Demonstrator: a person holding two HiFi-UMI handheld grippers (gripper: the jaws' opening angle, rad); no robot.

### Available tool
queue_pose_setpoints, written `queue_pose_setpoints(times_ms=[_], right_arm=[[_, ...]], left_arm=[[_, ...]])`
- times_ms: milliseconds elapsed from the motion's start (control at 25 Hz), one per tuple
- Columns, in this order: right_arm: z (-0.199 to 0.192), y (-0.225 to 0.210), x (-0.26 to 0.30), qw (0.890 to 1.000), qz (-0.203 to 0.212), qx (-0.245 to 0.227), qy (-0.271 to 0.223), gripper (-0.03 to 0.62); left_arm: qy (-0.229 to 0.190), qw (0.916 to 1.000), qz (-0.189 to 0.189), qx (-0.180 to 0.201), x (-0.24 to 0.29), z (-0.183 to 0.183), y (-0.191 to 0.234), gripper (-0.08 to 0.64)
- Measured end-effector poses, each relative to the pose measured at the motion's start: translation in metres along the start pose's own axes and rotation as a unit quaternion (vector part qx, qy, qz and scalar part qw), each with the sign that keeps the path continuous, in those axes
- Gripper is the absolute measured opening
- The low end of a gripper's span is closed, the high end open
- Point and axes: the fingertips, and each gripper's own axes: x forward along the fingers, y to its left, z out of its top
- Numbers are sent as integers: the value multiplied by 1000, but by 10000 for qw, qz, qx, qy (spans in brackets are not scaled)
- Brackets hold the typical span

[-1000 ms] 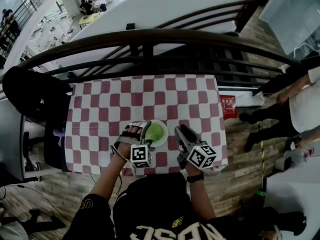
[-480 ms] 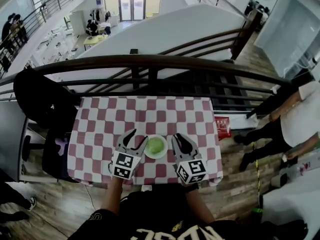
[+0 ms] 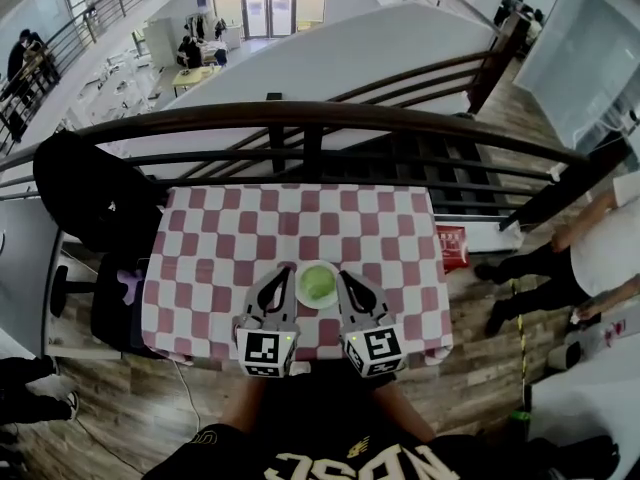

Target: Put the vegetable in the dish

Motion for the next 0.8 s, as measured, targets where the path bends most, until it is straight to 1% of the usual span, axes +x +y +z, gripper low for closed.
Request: queue_pose_setpoints(times_ms=[120, 240, 480, 800], right_arm=[[2, -2, -2, 10000, -60, -24, -57, 15], [1, -8, -3, 9998, -160, 25, -89, 15], [-3, -20, -4, 9995, -314, 61, -13, 15], [-11, -30, -4, 9992, -371, 90, 95, 15]], left_arm=[[-26, 10000, -55, 35, 2, 0, -4, 17], [63, 10000, -55, 12, 5, -7, -5, 17], [227, 9996, -121, 76, 9, -19, -14, 17], [402, 9990, -166, 74, 16, -32, -20, 17]])
